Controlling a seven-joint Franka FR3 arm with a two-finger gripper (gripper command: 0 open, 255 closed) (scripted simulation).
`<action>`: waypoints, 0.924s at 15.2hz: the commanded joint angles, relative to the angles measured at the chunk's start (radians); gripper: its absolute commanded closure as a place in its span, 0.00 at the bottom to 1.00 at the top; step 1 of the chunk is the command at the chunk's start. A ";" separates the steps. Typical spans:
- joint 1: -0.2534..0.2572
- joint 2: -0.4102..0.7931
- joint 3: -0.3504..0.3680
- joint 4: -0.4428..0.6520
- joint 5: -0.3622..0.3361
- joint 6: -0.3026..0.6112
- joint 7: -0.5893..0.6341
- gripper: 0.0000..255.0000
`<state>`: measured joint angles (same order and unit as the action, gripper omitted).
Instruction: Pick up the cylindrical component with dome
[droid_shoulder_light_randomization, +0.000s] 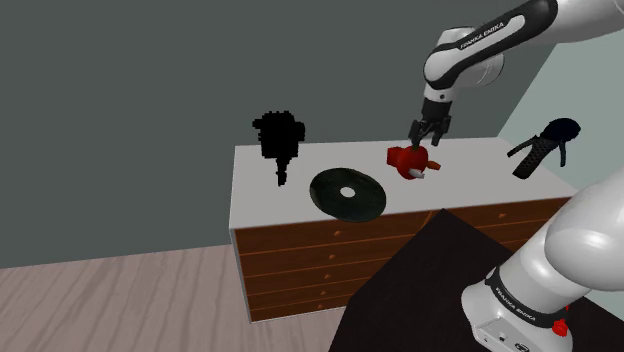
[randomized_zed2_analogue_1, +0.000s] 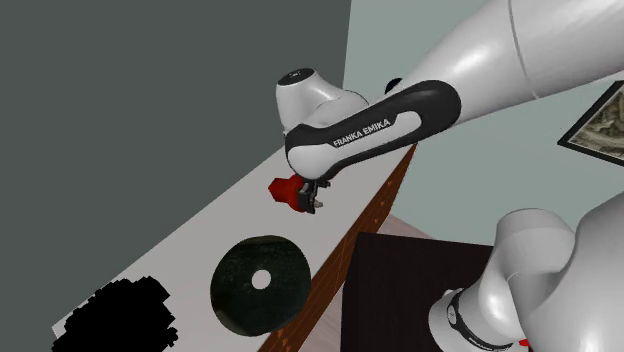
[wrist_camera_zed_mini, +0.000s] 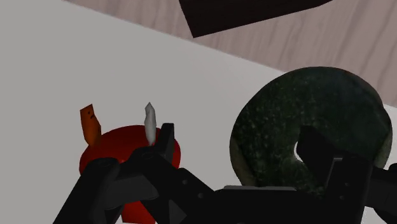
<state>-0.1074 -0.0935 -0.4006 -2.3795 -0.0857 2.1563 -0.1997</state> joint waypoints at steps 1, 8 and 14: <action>-0.010 0.075 -0.019 0.019 0.025 0.047 -0.037 0.00; -0.073 0.365 -0.032 0.165 0.165 0.148 -0.174 0.00; -0.157 0.581 0.000 0.317 0.257 0.181 -0.254 0.00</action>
<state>-0.2551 0.4608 -0.4064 -2.0871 0.1612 2.3389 -0.4474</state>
